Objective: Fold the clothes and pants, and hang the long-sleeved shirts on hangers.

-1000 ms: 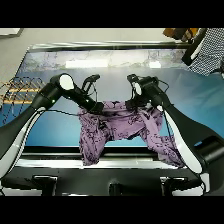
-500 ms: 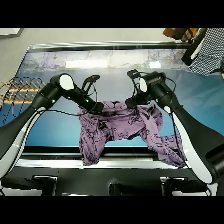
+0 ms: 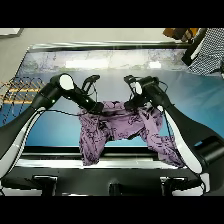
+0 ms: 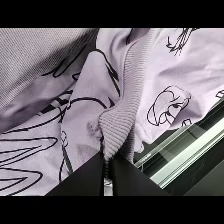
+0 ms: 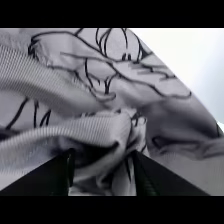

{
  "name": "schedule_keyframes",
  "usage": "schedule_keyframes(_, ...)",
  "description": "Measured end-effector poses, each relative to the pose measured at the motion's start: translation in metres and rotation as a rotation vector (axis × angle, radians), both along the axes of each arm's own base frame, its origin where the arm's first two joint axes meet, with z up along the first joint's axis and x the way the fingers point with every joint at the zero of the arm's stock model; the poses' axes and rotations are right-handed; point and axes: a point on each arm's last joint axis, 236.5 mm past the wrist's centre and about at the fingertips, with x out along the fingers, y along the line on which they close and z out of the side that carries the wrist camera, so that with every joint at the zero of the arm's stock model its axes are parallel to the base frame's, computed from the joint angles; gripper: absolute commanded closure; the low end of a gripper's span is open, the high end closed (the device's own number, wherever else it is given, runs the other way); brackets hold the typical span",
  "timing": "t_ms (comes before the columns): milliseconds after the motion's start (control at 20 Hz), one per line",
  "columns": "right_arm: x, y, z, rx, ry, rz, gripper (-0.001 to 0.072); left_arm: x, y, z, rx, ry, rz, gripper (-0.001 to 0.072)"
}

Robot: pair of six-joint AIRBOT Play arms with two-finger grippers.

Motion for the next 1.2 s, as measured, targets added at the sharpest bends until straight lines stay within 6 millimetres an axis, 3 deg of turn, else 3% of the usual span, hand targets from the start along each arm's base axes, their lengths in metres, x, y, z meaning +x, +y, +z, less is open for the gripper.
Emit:
schedule_keyframes(150, 0.013, -0.006, -0.009, -0.035, -0.035, -0.007, 0.0293, -0.003, 0.001, 0.000, 0.004, 0.009, -0.005, 0.0684)
schedule_keyframes(250, 0.018, -0.009, -0.018, -0.049, -0.041, -0.016, 0.0365, -0.006, 0.002, -0.001, 0.009, 0.020, -0.012, 0.0684)
schedule_keyframes(300, 0.020, -0.009, -0.022, -0.054, -0.044, -0.023, 0.0434, -0.006, 0.002, -0.001, 0.010, 0.023, -0.013, 0.0684)
schedule_keyframes(350, 0.022, -0.009, -0.025, -0.055, -0.050, -0.029, 0.0602, -0.007, 0.003, -0.001, 0.011, 0.024, -0.015, 0.0684)
schedule_keyframes(400, 0.025, -0.009, -0.026, -0.053, -0.059, -0.035, 0.0671, -0.007, 0.003, -0.001, 0.012, 0.027, -0.016, 0.0684)
schedule_keyframes(600, 0.029, -0.009, -0.014, -0.041, -0.091, -0.053, 0.0672, -0.009, 0.003, -0.001, 0.015, 0.032, -0.019, 0.0684)
schedule_keyframes(700, 0.023, -0.013, 0.010, -0.034, -0.105, -0.068, 0.0673, -0.008, 0.003, 0.000, 0.014, 0.030, -0.020, 0.0684)
schedule_keyframes(850, 0.000, -0.024, 0.066, -0.021, -0.125, -0.101, 0.0672, -0.002, 0.001, 0.014, 0.001, 0.000, -0.006, 0.0685)
schedule_keyframes(1050, -0.040, -0.041, 0.160, 0.034, -0.189, -0.163, 0.0672, 0.009, 0.002, 0.059, -0.024, -0.094, 0.029, 0.0685)
schedule_keyframes(1200, -0.066, -0.048, 0.226, 0.120, -0.255, -0.229, 0.0672, 0.006, 0.010, 0.095, -0.029, -0.155, 0.056, 0.0685)
